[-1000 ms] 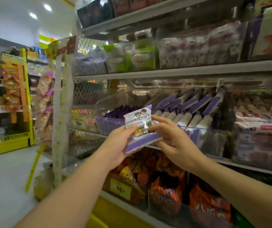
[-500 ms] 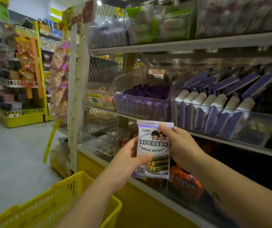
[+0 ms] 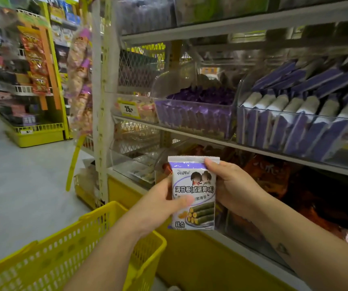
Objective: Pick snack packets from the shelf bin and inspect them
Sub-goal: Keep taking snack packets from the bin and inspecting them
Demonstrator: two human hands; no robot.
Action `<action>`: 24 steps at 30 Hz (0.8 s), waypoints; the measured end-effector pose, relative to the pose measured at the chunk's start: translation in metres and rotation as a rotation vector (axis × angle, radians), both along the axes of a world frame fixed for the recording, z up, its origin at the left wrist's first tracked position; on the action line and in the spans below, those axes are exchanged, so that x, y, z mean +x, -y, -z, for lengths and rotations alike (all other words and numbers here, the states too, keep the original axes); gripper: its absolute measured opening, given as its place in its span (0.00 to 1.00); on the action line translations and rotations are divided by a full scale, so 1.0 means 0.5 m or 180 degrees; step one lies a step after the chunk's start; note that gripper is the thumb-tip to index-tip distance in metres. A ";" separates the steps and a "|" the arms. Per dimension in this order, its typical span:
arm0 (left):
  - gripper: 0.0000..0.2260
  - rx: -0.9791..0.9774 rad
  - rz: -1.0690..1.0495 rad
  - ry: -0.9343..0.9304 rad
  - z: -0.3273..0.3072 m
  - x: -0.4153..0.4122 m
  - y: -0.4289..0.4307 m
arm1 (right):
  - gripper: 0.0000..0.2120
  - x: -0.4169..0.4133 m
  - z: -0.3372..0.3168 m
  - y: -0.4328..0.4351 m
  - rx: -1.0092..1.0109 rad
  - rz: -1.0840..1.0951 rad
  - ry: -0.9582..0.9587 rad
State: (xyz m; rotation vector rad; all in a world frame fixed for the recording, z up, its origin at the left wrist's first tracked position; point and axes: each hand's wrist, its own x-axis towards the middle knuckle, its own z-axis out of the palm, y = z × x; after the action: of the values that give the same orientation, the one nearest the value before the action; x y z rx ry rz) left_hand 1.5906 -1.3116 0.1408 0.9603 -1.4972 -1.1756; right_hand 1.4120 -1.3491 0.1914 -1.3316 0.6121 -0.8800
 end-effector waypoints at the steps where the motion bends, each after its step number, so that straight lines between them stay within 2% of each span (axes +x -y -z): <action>1: 0.17 -0.0036 -0.0052 -0.0209 -0.001 -0.001 -0.002 | 0.18 0.004 0.006 -0.002 -0.0017 -0.0004 0.0022; 5: 0.15 -0.0069 -0.0555 -0.0888 -0.008 -0.004 -0.007 | 0.19 0.025 0.025 -0.016 -0.0024 -0.0005 0.0137; 8: 0.09 0.0116 -0.0768 -0.1207 -0.011 -0.006 -0.008 | 0.20 0.034 0.029 -0.020 -0.0036 -0.0002 0.0086; 12: 0.09 0.0202 -0.1102 -0.1416 -0.015 -0.005 -0.007 | 0.20 0.034 0.045 -0.018 -0.0080 0.0044 -0.0139; 16: 0.09 0.0335 -0.1209 -0.1704 -0.019 -0.002 -0.007 | 0.17 0.018 0.063 -0.025 -0.0036 -0.0404 -0.0732; 18: 0.10 0.0446 -0.1156 -0.1813 -0.020 0.000 -0.006 | 0.15 0.011 0.073 -0.028 0.0137 -0.0569 -0.0833; 20: 0.11 0.0567 -0.0991 -0.1788 -0.018 0.003 -0.007 | 0.13 0.009 0.073 -0.031 0.0221 -0.0533 -0.0816; 24: 0.14 0.0771 -0.0303 -0.1098 -0.015 0.014 -0.014 | 0.18 0.011 0.073 -0.027 0.0504 -0.0275 -0.0377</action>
State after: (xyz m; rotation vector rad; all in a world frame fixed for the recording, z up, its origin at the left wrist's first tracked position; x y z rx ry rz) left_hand 1.5974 -1.3046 0.1482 0.9212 -1.0427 -1.3945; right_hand 1.4178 -1.3356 0.1551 -1.2631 0.6968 -0.6722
